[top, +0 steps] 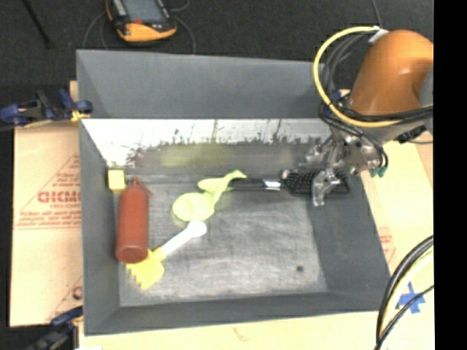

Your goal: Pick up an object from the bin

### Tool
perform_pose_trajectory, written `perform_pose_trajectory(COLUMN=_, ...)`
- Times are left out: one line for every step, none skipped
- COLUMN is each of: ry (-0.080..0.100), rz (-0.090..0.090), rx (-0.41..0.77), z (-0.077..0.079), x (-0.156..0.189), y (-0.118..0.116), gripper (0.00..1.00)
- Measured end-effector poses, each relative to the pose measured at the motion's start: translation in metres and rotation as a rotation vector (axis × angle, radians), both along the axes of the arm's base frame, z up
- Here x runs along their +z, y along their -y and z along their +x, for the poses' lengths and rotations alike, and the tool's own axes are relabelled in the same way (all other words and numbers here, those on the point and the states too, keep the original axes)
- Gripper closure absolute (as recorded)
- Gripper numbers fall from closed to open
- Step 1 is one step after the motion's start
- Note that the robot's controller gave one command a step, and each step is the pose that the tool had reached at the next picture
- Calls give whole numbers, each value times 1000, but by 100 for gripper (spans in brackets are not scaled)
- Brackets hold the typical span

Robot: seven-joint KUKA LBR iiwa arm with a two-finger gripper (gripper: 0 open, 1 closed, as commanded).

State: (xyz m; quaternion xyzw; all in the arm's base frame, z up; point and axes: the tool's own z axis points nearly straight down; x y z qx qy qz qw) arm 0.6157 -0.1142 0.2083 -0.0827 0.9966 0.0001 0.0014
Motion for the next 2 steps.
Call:
perform_pose_trajectory(ry=0, rz=1, rx=-2, z=0, x=0, y=0, gripper=100)
perform_pose_trajectory(ry=0, rz=0, rx=-3, z=0, x=0, y=0, gripper=100)
